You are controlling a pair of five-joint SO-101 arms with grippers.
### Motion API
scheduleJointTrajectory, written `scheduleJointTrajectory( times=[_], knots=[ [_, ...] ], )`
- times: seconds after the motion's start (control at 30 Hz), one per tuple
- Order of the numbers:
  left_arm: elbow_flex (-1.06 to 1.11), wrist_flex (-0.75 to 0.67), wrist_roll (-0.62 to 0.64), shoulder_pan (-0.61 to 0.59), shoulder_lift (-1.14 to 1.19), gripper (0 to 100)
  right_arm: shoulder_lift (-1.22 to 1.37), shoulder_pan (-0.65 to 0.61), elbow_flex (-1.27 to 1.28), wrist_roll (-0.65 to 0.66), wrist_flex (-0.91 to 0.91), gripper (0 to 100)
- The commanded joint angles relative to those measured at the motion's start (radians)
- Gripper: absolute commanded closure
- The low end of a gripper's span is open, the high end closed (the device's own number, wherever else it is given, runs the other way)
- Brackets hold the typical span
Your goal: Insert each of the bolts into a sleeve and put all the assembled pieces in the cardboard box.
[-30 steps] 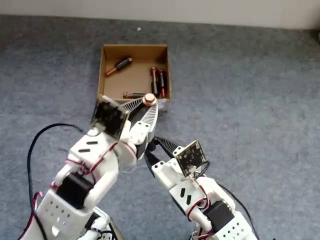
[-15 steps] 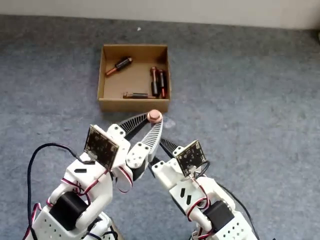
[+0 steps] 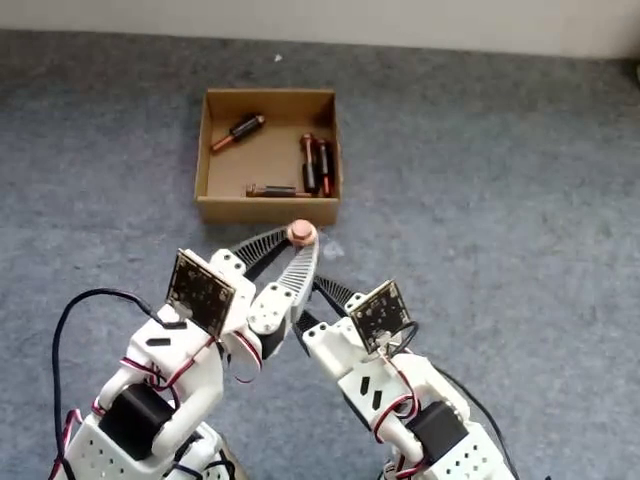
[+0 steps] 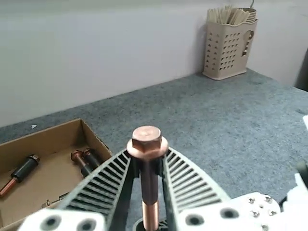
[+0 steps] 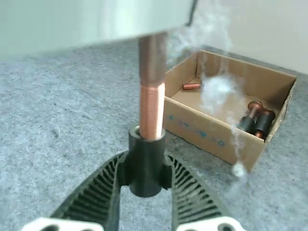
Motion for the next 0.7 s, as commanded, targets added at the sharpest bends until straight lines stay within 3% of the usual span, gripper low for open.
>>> scheduleJointTrajectory(
  times=[0.0,0.27,0.67],
  knots=[
    [-0.007,0.006,0.006,-0.041,0.001,99,-0.03,-0.001,0.108,0.006,-0.008,99.4],
    [-0.002,0.025,0.006,-0.041,0.001,99,-0.03,0.001,0.108,0.006,-0.008,99.4],
    [0.031,0.064,0.006,-0.048,0.001,95,-0.03,0.102,0.107,0.006,-0.008,99.4]
  ],
)
